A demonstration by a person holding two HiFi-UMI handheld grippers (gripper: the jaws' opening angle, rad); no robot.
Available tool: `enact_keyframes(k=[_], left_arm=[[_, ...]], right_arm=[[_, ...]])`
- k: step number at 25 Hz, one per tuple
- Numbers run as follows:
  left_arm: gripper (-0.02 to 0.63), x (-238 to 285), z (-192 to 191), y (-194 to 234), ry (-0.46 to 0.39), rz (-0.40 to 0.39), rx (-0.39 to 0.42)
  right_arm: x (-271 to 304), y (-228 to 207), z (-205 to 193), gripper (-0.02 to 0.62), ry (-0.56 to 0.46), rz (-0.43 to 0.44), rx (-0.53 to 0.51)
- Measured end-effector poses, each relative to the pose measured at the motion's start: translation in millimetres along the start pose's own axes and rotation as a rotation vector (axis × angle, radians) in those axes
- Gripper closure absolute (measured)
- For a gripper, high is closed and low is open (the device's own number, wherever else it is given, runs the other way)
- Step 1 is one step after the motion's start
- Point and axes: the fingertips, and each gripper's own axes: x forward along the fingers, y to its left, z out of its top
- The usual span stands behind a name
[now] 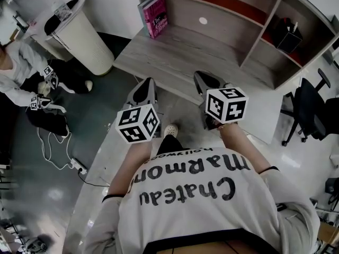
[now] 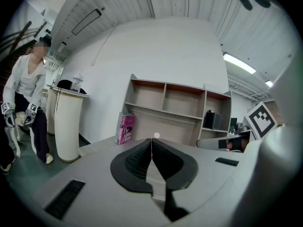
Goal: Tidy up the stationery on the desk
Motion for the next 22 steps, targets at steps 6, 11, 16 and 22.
enact_keyframes(k=[6,11,16,22], left_arm=[[0.589,1.2,-2.9,2.0,0.004,-0.001,-0.011],[0.589,0.4,-6.0,5.2,0.015,-0.002,-0.020],[0.589,1.7,-8.0,5.3,0.022,-0.005,-0.018],[0.589,5.3,-8.0,8.2,0.026,-0.005,-0.022]], right_arm=[[1.9,-1.4,-0.6,0.581,0.002,-0.005,-0.003],[5.6,2.3,-4.9,0.581,0.019,0.002,-0.006],[8.3,1.8,-7.6,0.581,0.027,0.005,-0.002],[12.5,-2.9,-7.2,0.581,0.031,-0.003,0.002]])
